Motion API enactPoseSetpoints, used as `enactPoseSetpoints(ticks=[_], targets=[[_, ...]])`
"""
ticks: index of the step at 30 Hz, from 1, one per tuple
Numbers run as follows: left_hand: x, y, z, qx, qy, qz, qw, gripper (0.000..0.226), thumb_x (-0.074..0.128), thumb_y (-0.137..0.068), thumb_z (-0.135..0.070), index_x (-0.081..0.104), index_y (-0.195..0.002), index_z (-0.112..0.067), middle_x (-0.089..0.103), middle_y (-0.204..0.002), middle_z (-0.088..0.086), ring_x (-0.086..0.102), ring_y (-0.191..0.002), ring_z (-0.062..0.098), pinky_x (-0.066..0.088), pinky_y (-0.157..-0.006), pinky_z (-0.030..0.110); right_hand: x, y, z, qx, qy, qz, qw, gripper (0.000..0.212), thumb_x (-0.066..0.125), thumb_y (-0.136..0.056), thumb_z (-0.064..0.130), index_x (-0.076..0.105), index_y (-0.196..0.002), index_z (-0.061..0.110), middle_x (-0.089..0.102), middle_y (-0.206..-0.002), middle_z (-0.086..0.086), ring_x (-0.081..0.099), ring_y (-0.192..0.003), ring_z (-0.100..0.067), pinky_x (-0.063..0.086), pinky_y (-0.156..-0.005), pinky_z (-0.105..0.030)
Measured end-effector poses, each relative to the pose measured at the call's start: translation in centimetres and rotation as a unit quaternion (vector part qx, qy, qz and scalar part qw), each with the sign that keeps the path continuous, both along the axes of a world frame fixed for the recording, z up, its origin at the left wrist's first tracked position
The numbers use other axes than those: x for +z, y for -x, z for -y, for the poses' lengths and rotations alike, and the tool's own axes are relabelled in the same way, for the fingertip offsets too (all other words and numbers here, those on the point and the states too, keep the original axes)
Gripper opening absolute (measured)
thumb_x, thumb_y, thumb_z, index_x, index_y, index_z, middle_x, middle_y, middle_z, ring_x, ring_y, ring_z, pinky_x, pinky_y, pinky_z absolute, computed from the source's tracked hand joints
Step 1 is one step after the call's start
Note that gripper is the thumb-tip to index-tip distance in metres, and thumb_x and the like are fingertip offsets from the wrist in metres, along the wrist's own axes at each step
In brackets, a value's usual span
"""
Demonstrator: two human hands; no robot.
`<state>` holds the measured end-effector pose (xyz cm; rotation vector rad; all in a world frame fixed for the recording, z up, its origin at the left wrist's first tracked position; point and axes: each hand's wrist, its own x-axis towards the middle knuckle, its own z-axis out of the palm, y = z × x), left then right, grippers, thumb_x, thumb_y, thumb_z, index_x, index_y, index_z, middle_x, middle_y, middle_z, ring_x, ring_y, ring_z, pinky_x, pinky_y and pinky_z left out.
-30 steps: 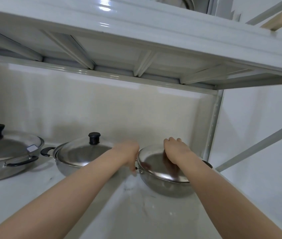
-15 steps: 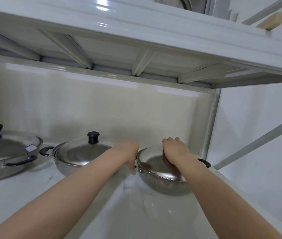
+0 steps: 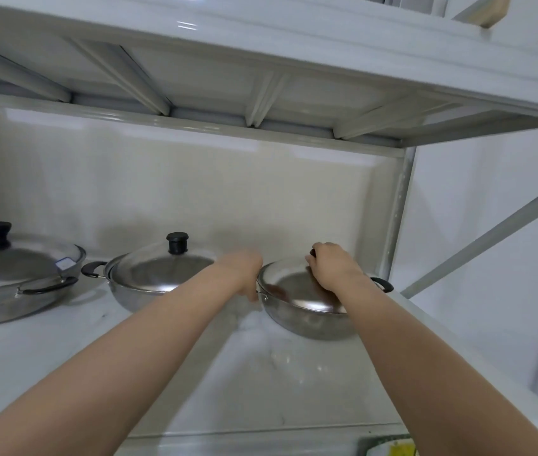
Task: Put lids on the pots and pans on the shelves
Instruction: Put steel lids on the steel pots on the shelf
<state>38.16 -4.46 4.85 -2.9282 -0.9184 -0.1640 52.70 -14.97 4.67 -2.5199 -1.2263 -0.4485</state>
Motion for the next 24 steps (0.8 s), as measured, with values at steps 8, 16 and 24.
enactPoseSetpoints(ticks=[8, 16, 24], targets=[[-0.9, 0.9, 0.5, -0.013, 0.022, 0.011, 1.0, 0.018, 0.065, -0.08, -0.011, 0.061, -0.095, -0.003, 0.063, -0.107, 0.014, 0.063, -0.098, 0.031, 0.047, -0.067, 0.033, -0.3, 1.4, 0.6, 0.012, -0.025, 0.029, 0.999, 0.039, 0.034, -0.099, 0.028, 0.056, -0.118, 0.001, 0.055, -0.125, -0.018, 0.047, -0.118, -0.037, 0.041, -0.096, -0.042], [-2.1, 4.2, 2.3, 0.013, 0.043, 0.147, 0.988, 0.015, 0.05, -0.082, -0.005, 0.043, -0.076, -0.017, 0.052, -0.082, 0.003, 0.057, -0.082, 0.029, 0.047, -0.066, 0.035, -1.2, 3.2, 0.9, 0.008, -0.068, 0.082, 0.994, 0.034, 0.038, -0.096, 0.021, 0.055, -0.117, 0.002, 0.057, -0.122, -0.017, 0.045, -0.119, -0.034, 0.039, -0.094, -0.04], [-4.1, 8.9, 4.0, 0.069, 0.001, 0.156, 0.985, 0.032, 0.057, -0.087, -0.025, 0.058, -0.113, -0.007, 0.063, -0.116, 0.015, 0.061, -0.105, 0.035, 0.048, -0.078, 0.036, -2.6, 10.0, 1.3, 0.082, -0.005, 0.094, 0.992, 0.036, 0.039, -0.095, 0.02, 0.053, -0.123, 0.002, 0.055, -0.128, -0.015, 0.043, -0.124, -0.032, 0.038, -0.097, -0.039]])
